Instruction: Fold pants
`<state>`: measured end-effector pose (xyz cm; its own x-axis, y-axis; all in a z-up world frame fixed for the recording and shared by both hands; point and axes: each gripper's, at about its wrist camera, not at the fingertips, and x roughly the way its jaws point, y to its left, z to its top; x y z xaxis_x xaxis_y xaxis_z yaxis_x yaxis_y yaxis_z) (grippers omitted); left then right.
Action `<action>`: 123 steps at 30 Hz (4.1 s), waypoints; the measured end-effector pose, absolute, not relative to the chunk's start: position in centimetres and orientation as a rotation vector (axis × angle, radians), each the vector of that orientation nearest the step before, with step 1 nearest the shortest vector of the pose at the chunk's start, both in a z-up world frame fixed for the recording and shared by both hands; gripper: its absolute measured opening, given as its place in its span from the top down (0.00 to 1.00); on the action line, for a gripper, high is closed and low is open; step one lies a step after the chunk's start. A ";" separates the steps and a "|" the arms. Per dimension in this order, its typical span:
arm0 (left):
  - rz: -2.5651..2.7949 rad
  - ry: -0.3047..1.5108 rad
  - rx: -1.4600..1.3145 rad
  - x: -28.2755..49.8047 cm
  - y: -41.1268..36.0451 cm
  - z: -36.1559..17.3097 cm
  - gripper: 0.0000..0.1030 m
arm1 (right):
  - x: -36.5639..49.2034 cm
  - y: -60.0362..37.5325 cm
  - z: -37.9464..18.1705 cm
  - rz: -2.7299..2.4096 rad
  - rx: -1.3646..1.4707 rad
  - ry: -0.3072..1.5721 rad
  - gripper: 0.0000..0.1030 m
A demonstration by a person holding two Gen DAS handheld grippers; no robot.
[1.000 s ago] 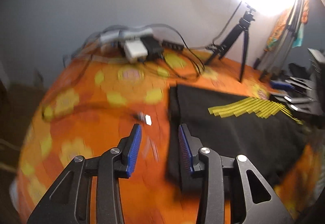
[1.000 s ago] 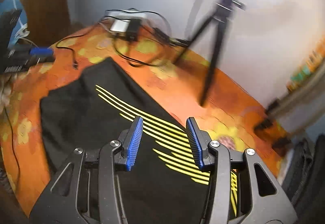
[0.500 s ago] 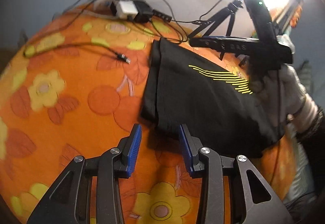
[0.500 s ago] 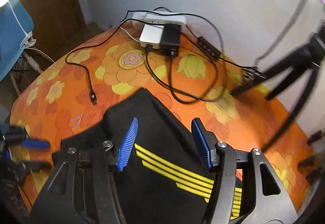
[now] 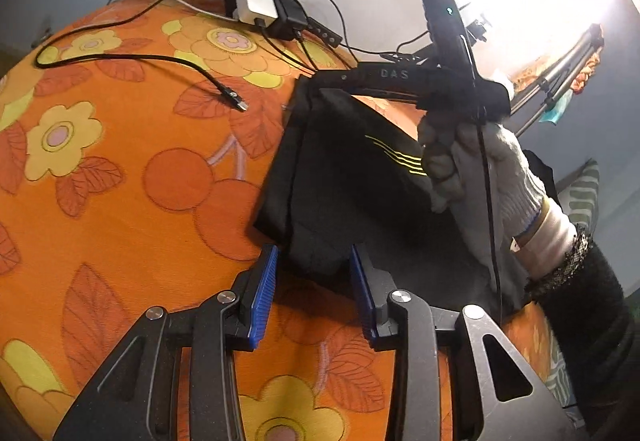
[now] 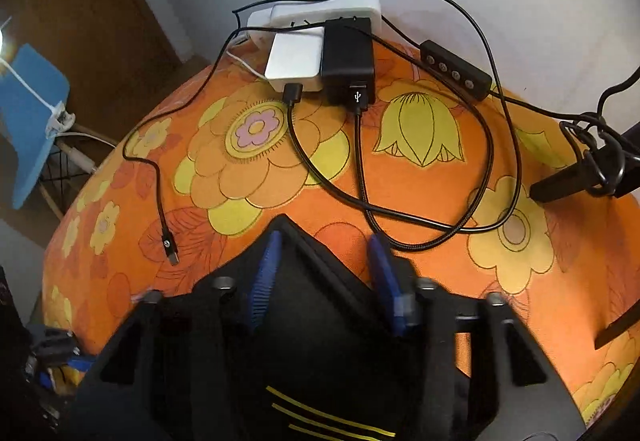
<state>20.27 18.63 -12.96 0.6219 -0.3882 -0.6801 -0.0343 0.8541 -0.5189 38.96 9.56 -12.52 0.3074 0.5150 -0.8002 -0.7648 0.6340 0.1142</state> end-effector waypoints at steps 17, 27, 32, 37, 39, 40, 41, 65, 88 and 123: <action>-0.195 0.823 -0.433 19.7 17.7 -12.1 0.91 | 37.7 10.6 -11.1 0.887 -0.381 0.876 0.42; -0.202 0.809 -0.425 19.5 17.6 -12.1 0.92 | 37.1 12.2 -12.7 0.901 -0.476 0.863 0.94; -0.209 0.784 -0.409 19.1 17.8 -11.4 0.92 | 36.4 11.7 -11.4 0.866 -0.471 0.794 0.96; -0.212 0.762 -0.402 19.0 18.0 -10.7 0.93 | 36.2 11.4 -10.6 0.859 -0.489 0.783 0.96; -0.211 0.764 -0.399 19.0 17.9 -10.8 0.93 | 36.3 11.6 -10.9 0.847 -0.503 0.790 0.96; -0.211 0.764 -0.400 19.0 18.0 -10.9 0.93 | 36.3 11.5 -10.9 0.845 -0.502 0.786 0.96; -0.212 0.765 -0.402 19.0 18.0 -10.9 0.93 | 36.2 11.4 -10.7 0.846 -0.496 0.778 0.96; -0.197 0.770 -0.400 19.2 18.7 -11.5 0.93 | 38.9 12.2 -11.8 0.865 -0.432 0.885 0.67; -0.135 0.798 -0.428 19.1 20.3 -12.1 0.93 | 37.4 16.3 -12.3 0.806 -0.545 0.753 0.98; -0.497 0.842 0.033 13.8 4.0 -5.8 0.71 | 17.6 -30.6 -4.3 0.140 0.131 0.830 0.46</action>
